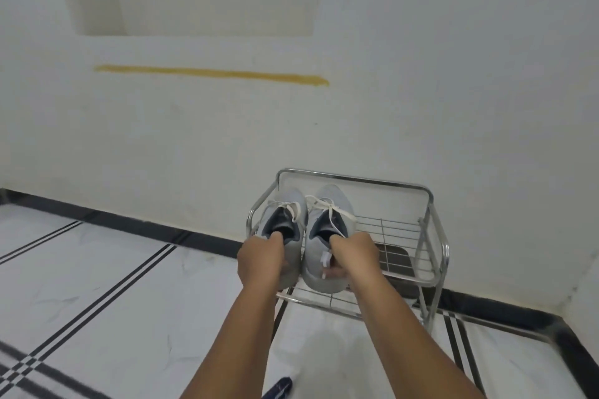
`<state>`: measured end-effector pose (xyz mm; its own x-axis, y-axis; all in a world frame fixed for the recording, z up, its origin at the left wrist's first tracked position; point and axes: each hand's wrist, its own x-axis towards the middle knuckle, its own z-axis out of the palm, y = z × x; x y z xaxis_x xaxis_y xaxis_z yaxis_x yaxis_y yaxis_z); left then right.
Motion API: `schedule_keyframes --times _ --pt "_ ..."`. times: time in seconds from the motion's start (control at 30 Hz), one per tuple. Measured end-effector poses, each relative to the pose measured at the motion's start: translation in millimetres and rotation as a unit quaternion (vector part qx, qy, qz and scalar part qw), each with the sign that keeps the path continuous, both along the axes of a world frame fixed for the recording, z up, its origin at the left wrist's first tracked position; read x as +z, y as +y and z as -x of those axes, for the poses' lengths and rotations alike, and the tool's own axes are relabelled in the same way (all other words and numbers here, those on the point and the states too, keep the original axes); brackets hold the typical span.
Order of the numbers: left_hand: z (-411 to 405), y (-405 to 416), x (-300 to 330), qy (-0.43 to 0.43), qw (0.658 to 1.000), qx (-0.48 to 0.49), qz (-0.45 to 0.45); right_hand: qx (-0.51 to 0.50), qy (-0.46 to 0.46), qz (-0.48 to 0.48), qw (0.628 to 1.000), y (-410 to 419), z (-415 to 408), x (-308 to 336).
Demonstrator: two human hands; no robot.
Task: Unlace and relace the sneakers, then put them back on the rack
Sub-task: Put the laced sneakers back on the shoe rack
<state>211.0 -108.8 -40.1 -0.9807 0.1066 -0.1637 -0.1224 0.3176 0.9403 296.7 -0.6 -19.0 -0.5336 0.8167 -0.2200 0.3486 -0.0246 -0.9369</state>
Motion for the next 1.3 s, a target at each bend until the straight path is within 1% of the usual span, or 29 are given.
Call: schedule_keyframes --times 0.1,0.17,0.33,0.4,0.5,0.7,0.8,0.87,1.0,1.1,1.2,1.3 --pt "38.7 36.7 -9.0 -0.015 1.000 -0.014 0.004 -0.004 0.018 0.062 0.998 39.0 33.5 -10.5" --pt "57.9 52.9 -16.9 -0.015 1.000 -0.021 0.017 -0.013 0.020 0.079 0.997 58.4 52.0 -20.9" --pt "103.8 87.6 -37.5 -0.020 0.998 -0.021 0.051 -0.024 0.019 0.092 0.995 91.1 94.4 -45.4" --pt "119.4 97.5 -43.4 -0.012 0.998 -0.016 0.063 -0.026 0.016 0.076 0.997 99.7 108.4 -56.7" --pt "134.4 105.2 -51.3 0.016 0.996 -0.007 0.084 -0.024 0.012 0.030 0.999 103.3 121.8 -64.2" --pt "150.9 119.7 -65.9 0.091 0.990 0.016 0.107 -0.016 0.036 0.019 0.999 111.4 141.0 -83.0" --pt "151.4 120.4 -70.2 0.132 0.984 0.034 0.111 0.021 0.042 0.020 0.999 114.0 146.1 -89.8" --pt "150.0 119.2 -74.0 0.159 0.981 0.026 0.108 0.062 0.025 0.014 0.998 118.6 142.7 -91.6" --pt "149.1 109.1 -86.5 0.188 0.977 -0.063 0.075 0.169 -0.029 -0.020 0.985 130.8 130.2 -96.4" --pt "150.4 102.7 -91.1 0.215 0.970 -0.074 0.087 0.209 -0.076 -0.089 0.971 134.9 128.8 -101.1" --pt "152.3 103.8 -90.3 0.210 0.972 -0.089 0.064 0.169 -0.098 -0.201 0.960 135.0 130.9 -108.5" --pt "148.8 105.6 -90.1 0.214 0.972 -0.091 0.044 0.140 -0.110 -0.248 0.952 134.6 131.0 -112.6"
